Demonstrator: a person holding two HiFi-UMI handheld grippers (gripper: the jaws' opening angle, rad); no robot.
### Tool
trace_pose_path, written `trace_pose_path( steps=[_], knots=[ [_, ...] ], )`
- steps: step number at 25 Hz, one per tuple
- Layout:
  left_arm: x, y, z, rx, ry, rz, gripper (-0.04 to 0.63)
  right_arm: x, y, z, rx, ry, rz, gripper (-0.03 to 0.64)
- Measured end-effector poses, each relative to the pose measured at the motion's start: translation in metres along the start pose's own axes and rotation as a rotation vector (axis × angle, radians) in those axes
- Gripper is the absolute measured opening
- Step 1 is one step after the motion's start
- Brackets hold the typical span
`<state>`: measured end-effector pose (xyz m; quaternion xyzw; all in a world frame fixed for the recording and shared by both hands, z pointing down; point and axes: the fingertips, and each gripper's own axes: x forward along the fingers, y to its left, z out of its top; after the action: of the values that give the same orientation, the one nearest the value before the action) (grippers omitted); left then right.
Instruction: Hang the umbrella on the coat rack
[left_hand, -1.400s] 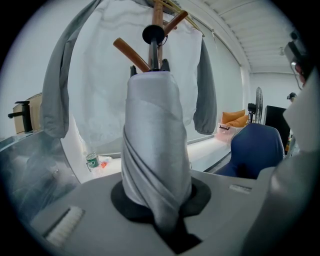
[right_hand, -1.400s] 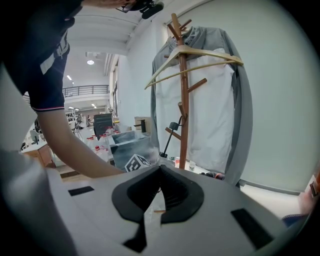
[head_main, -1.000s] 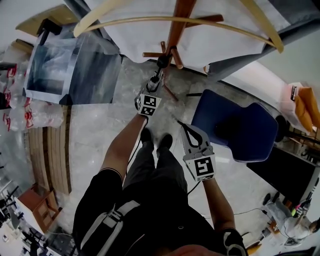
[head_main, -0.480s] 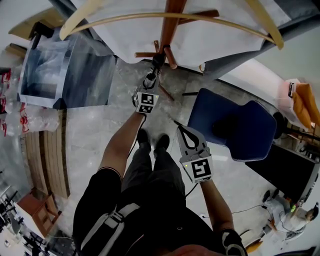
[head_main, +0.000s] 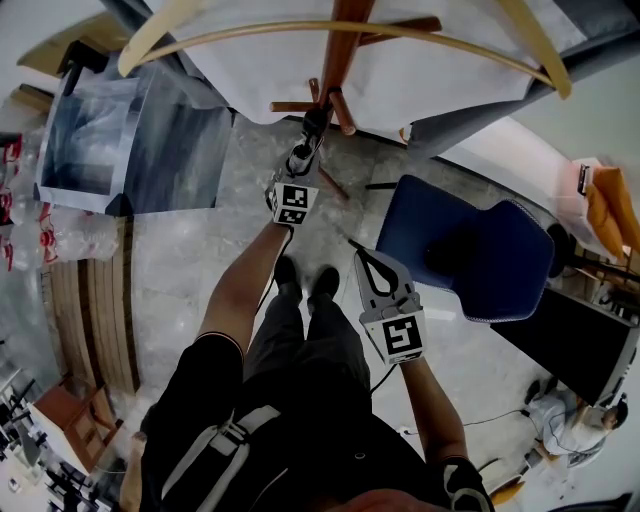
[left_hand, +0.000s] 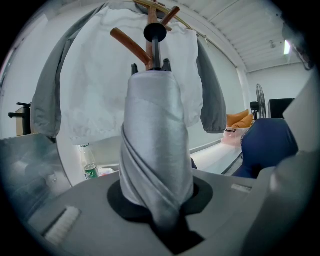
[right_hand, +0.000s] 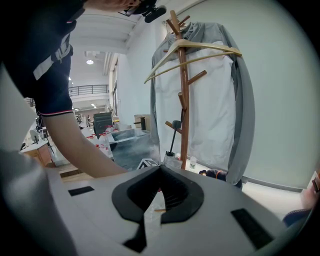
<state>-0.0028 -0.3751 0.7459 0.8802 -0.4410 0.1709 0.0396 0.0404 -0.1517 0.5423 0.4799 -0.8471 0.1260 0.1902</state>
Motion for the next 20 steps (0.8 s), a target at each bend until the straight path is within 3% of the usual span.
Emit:
trace_pose_path(
  steps=[7,20],
  knots=[
    [-0.003,0.002,0.001,0.002,0.001,-0.008,0.143,0.0,0.003,0.002,-0.002,-0.004,0.001,0.0],
    [-0.019,0.01,0.016,0.013,-0.05,-0.014,0.401,-0.005,0.008,0.005,-0.008,0.001,-0.006,0.0]
  ],
)
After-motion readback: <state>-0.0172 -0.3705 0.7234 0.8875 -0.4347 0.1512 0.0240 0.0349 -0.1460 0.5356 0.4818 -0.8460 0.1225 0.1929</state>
